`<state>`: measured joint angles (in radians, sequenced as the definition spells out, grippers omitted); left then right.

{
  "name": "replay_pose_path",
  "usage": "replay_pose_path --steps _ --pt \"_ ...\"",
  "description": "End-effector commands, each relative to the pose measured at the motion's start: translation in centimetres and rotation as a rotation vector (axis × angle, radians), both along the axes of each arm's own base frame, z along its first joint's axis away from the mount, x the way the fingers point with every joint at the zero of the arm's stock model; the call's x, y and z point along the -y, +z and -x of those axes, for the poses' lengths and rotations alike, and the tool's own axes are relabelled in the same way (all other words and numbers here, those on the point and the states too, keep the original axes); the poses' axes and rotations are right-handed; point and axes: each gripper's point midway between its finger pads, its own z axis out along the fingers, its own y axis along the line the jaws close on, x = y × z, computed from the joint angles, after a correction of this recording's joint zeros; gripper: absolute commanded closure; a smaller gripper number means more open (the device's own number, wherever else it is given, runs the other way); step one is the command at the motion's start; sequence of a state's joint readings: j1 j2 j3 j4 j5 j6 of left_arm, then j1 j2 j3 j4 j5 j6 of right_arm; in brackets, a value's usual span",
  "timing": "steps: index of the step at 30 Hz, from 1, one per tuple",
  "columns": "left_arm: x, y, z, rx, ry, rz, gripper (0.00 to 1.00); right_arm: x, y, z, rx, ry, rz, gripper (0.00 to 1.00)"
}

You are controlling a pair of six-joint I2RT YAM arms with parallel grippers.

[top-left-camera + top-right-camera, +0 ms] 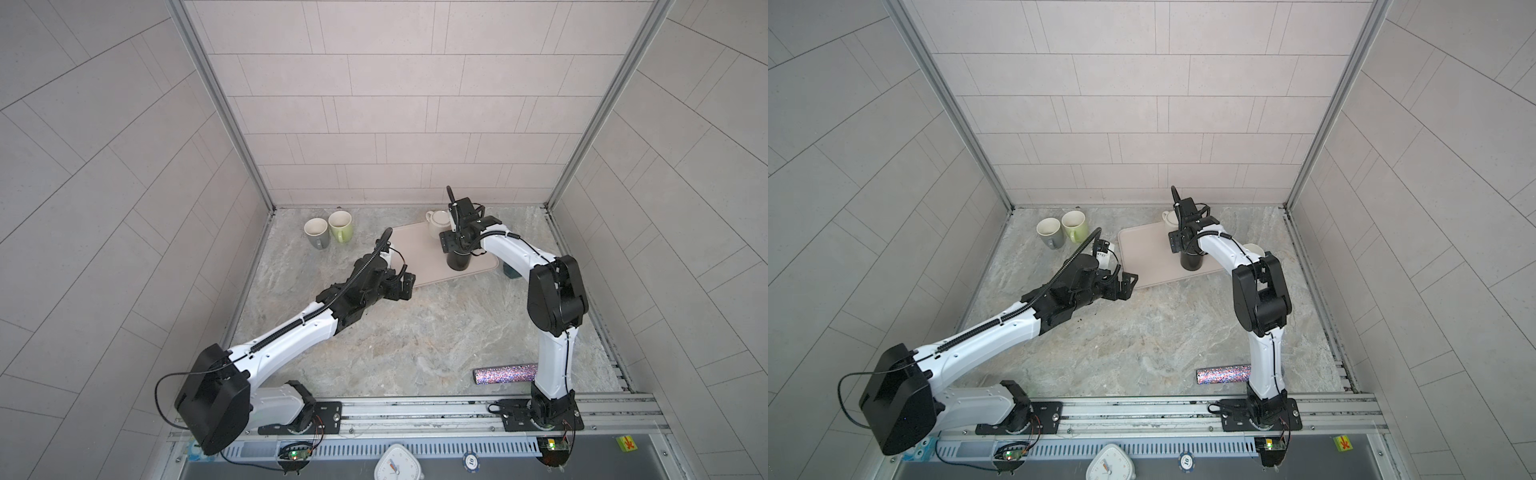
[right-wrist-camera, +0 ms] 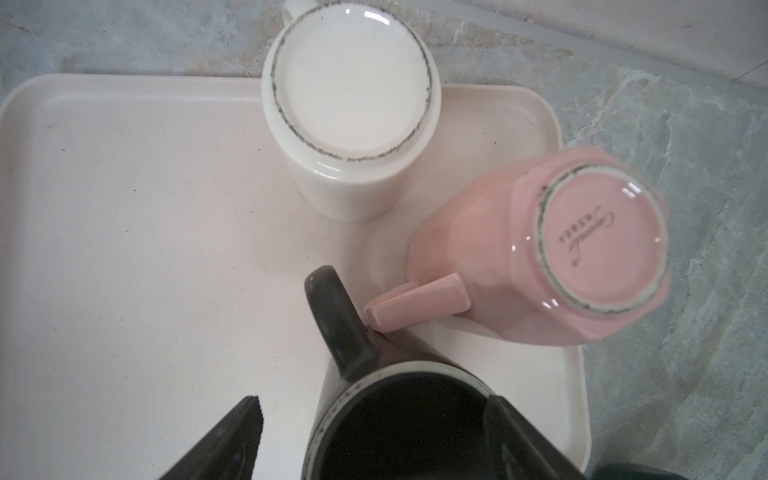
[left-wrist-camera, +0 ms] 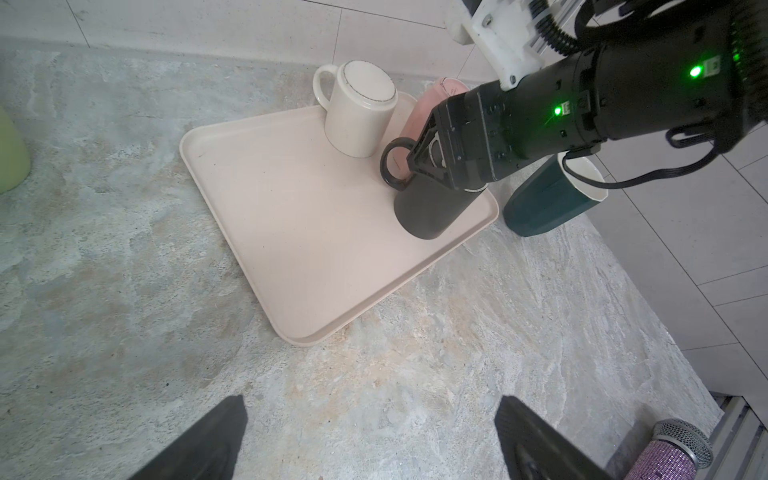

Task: Turn the mug right side up
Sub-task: Rotate the mug on the tray.

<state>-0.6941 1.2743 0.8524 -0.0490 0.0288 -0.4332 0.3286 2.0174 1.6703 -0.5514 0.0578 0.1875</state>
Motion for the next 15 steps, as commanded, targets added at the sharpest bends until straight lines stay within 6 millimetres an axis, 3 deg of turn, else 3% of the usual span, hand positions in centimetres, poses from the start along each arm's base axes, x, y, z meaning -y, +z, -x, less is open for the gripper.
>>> replay_pose_path --steps 1,5,15 --pt "0.0 -0.4 -0.4 0.001 0.006 0.002 0.0 -0.5 -2.0 1.7 -0.099 0.041 0.006 0.16" --pt "0.0 -0.9 -0.6 -0.008 0.008 -0.005 0.0 -2.4 -1.6 2.3 -0.087 0.134 -0.022 0.16" --pt "-0.4 -1.7 -1.0 -0.029 0.026 0.004 0.0 -4.4 -1.3 3.5 -0.109 0.23 -0.027 0.2"
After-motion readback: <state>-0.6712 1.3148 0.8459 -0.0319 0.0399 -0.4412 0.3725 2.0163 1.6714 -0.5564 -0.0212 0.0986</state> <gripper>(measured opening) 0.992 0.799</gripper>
